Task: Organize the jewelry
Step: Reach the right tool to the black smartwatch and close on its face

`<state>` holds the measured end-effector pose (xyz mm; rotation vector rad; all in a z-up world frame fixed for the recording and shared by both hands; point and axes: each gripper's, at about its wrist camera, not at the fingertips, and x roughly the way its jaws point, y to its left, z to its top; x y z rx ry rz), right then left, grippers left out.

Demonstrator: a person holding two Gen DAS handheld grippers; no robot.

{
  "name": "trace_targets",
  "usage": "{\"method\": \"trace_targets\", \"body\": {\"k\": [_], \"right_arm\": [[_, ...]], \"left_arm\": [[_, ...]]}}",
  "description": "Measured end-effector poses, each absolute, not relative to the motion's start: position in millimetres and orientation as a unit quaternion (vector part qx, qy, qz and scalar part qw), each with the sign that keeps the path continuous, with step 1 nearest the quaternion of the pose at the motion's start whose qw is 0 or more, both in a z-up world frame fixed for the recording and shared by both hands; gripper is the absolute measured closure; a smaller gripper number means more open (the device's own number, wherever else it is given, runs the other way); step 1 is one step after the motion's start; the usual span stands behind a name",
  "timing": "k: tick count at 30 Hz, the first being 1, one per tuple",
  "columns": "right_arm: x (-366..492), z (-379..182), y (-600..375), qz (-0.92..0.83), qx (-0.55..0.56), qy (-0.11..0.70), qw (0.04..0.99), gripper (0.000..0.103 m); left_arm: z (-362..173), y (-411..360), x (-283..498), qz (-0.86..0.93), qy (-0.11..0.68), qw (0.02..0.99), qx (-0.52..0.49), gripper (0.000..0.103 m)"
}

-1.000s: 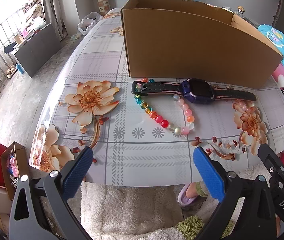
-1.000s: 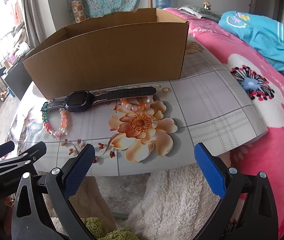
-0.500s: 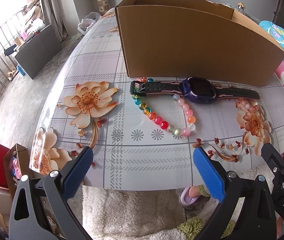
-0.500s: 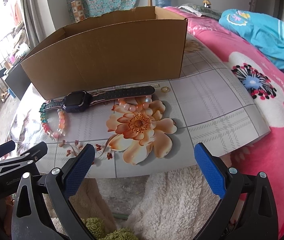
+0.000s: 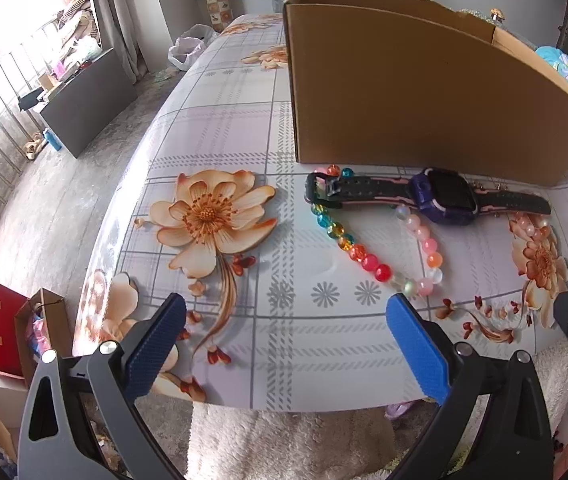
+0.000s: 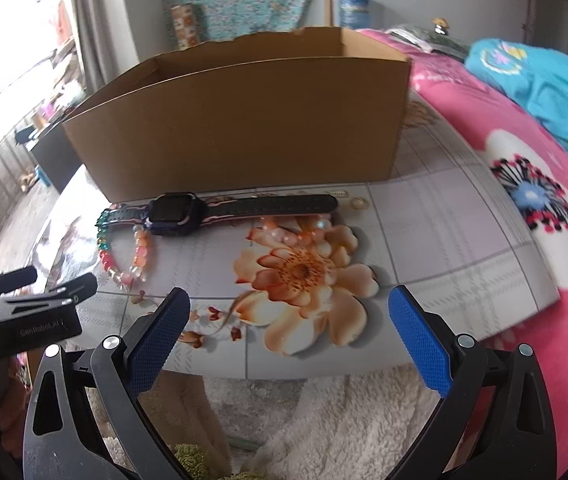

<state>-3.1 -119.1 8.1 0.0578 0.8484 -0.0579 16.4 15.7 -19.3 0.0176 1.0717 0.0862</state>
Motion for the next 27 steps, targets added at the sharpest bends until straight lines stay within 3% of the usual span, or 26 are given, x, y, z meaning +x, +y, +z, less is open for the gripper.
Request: {"method": "trace_targets", "body": {"k": [12,18,25,27], "right_arm": [[26,17,-104,0.033,0.024,0.392,0.919,0.009],[52,19,-79,0.084,-0.023,0.389,0.917,0.027],[85,17,-46,0.161,-0.135,0.385,0.898,0.042],[90,13,-39,0.175,-0.152,0.390,0.891,0.045]], "left_arm": [[2,58,30,-0.064,0.412,0.906,-0.070,0.005],[1,61,44,-0.100,0.417,0.898,-0.103,0.006],[2,60,43,-0.178,0.391,0.891,-0.150,0.006],[1,57,46,-0.209,0.387,0.881,-0.176,0.011]]}}
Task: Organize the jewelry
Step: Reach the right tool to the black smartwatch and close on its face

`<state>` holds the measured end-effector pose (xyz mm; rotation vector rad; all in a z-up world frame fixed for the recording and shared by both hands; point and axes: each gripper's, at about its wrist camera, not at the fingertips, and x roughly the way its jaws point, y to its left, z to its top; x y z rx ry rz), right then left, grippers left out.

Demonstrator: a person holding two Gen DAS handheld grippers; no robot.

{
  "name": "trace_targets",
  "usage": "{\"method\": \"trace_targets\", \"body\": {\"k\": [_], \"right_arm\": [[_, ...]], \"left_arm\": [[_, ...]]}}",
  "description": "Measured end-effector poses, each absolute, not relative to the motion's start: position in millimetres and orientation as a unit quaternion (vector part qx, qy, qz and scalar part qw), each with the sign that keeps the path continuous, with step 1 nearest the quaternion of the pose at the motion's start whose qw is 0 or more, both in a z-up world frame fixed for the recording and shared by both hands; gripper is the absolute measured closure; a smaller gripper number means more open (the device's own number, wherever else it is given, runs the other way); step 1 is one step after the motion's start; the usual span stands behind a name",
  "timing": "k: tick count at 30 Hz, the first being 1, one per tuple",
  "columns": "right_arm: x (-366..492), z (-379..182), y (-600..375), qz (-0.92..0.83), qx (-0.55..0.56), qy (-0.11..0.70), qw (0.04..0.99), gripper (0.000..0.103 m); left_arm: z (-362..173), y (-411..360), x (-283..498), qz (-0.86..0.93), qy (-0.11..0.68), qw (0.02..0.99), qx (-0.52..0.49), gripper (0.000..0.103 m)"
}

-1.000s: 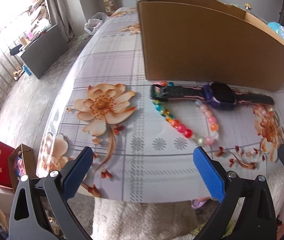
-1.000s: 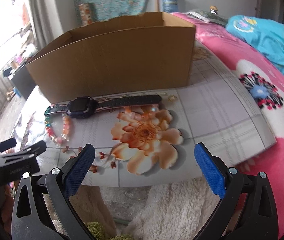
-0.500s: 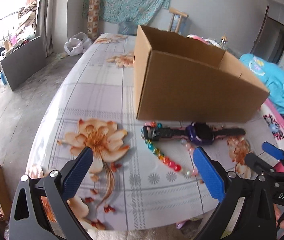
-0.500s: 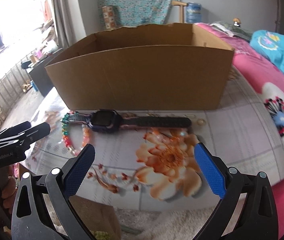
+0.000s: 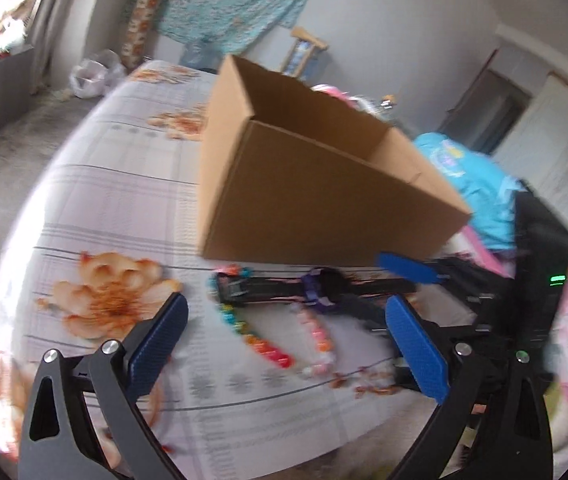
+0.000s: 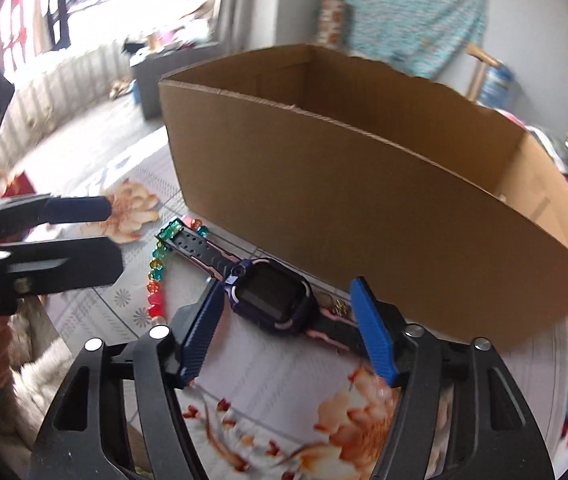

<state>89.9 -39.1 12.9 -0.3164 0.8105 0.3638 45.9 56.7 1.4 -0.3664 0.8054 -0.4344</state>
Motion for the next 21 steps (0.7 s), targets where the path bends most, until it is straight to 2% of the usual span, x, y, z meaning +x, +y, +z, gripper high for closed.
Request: {"method": "trace_targets", "body": {"k": [6,10,21], "right_arm": [[99,1,-37,0.182,-0.158,0.410,0.879,0.052],[100,0,-42,0.182,-0.131,0.419,0.880,0.055],[107,-2,-61,0.204,-0.081,0.429,0.876,0.055]], "left_arm": [[-16,49,65,-0.245,0.432,0.834,-0.241,0.030],[-25,45,71,-0.252,0.453,0.811,-0.270,0.032],[-31,33,95,-0.231,0.468,0.798,-0.303,0.032]]}}
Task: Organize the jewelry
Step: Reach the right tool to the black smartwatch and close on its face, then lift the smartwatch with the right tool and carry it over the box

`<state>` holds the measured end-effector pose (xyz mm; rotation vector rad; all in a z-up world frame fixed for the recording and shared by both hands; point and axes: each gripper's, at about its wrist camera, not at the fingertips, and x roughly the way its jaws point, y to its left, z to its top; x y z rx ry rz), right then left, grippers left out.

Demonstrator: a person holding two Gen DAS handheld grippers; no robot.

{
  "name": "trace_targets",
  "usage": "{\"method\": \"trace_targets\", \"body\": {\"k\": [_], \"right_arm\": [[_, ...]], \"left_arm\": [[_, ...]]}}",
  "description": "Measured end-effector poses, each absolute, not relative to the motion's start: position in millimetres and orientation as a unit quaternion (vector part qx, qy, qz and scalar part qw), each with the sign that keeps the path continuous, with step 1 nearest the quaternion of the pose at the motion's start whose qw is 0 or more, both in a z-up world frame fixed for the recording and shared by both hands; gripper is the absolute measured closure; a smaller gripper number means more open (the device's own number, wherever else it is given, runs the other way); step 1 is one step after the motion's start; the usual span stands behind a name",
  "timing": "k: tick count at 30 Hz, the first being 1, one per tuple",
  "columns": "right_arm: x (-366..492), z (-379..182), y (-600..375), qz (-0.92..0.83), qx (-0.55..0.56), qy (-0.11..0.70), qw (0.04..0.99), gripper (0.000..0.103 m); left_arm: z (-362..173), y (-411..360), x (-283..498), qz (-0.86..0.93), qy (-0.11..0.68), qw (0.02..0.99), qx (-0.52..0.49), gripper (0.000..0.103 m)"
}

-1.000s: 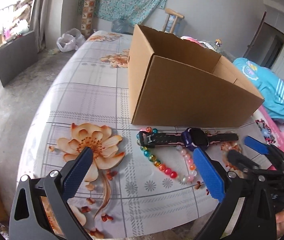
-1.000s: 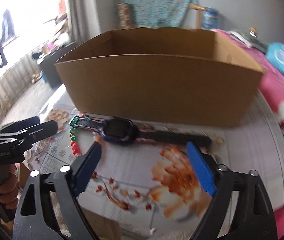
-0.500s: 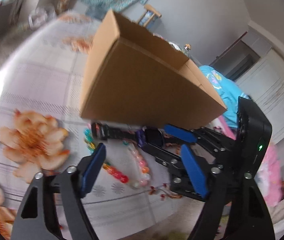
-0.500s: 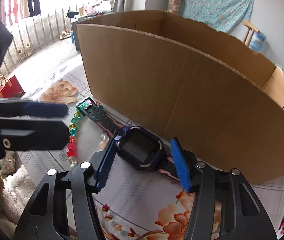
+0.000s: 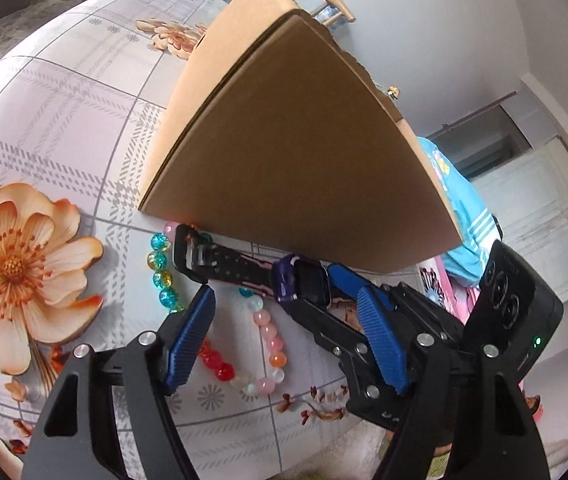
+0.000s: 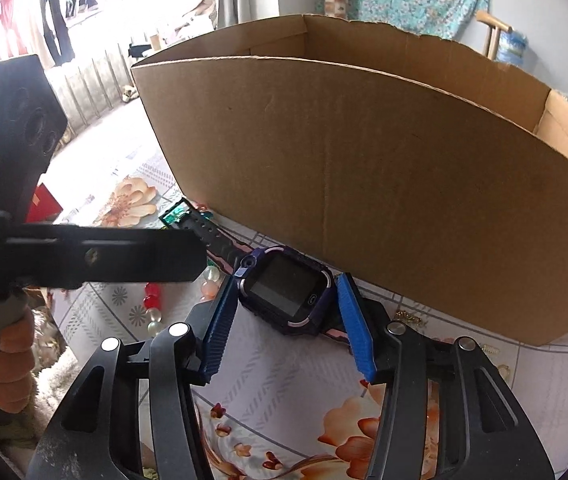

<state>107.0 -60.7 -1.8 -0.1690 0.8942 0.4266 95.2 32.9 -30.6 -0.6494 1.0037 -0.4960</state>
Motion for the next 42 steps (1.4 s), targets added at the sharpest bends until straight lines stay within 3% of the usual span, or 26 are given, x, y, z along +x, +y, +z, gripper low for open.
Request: {"method": "trace_targets", "body": {"k": [13,16,21,29,42], "right_arm": [[101,-1,-80,0.223,-0.083,0.425,0.873,0.055],[97,0,-82,0.225,-0.084,0.422,0.874,0.055],[96,2,-90,0.227,-0.077,0.417,0.877,0.055],[64,13,-118,0.203,-0.030,0.399,0.894,0.052],[63,8,-218,0.047,0.098,0.438,0.892,0.046]], "left_arm": [[-15,27,97,-0.207,0.402,0.841,-0.296,0.035],[-13,14,100,-0.202,0.405,0.846,-0.281,0.053],[-11,-2,109,-0.169,0.411,0.873,-0.200,0.093],[-6,-19,105,-0.143,0.400,0.898,-0.113,0.094],[-18,-12,94,-0.123,0.403,0.903,-0.085,0.094]]}}
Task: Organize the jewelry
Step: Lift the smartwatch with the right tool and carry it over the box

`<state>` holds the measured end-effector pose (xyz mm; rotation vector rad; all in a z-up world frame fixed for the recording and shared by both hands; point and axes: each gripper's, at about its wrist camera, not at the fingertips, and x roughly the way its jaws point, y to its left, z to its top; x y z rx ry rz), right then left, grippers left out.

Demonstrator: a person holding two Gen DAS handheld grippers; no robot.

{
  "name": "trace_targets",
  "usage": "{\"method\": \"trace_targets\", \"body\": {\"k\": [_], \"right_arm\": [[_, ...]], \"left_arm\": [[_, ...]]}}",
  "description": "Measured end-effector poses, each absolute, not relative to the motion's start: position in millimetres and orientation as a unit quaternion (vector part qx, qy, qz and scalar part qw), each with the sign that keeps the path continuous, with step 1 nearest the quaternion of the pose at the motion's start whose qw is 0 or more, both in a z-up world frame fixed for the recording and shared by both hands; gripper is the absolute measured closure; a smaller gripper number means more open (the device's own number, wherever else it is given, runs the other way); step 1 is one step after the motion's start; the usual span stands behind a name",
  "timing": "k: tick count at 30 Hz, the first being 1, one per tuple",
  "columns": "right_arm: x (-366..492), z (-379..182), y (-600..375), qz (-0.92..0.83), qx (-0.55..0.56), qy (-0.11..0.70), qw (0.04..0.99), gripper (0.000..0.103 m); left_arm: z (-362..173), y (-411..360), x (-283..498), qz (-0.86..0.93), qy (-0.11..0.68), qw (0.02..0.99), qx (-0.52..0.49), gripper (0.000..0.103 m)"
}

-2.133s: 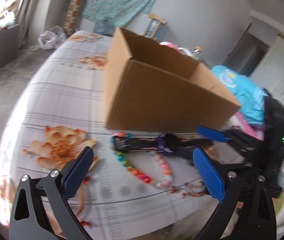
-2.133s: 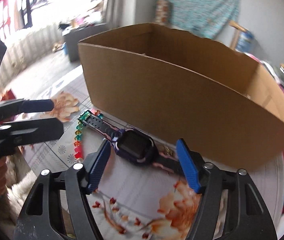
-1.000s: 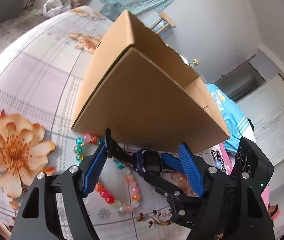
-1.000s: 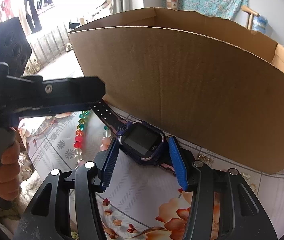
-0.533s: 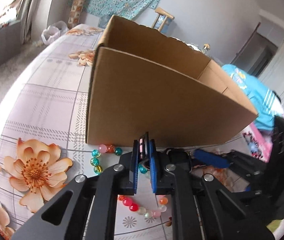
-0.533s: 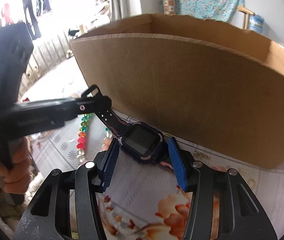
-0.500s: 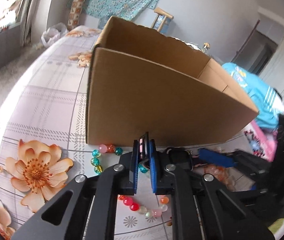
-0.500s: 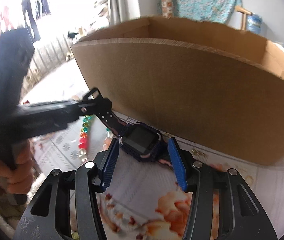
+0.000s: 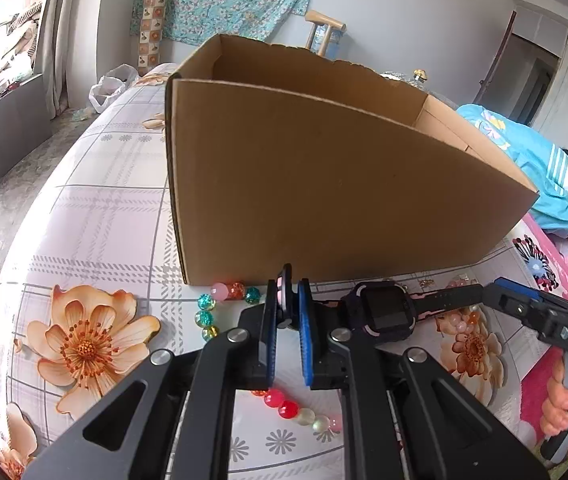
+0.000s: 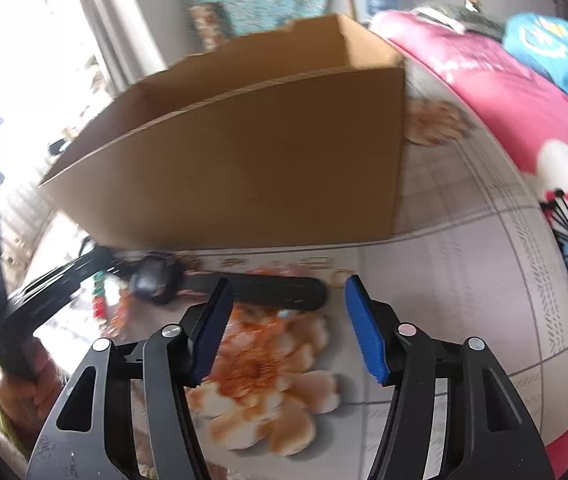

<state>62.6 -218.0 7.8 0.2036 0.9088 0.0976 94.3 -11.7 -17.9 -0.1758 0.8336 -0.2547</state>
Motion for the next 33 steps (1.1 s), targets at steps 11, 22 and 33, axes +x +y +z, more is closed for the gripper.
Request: {"method": "trace_targets", "body": {"k": [11,22,33], "right_arm": [[87,1,-235,0.075,0.163,0.454,0.873,0.044],[65,14,-244,0.085,0.225,0.409,0.880,0.071],[53,30,-221,0.052,0.168,0.384,0.906,0.102]], "left_arm": [[-20,-14,95,-0.129,0.402,0.902,-0.088,0.094],[-21,-11,96,-0.128,0.403,0.902,-0.092,0.094],[-9,-15,87,-0.141,0.384,0.909,-0.085,0.094]]}}
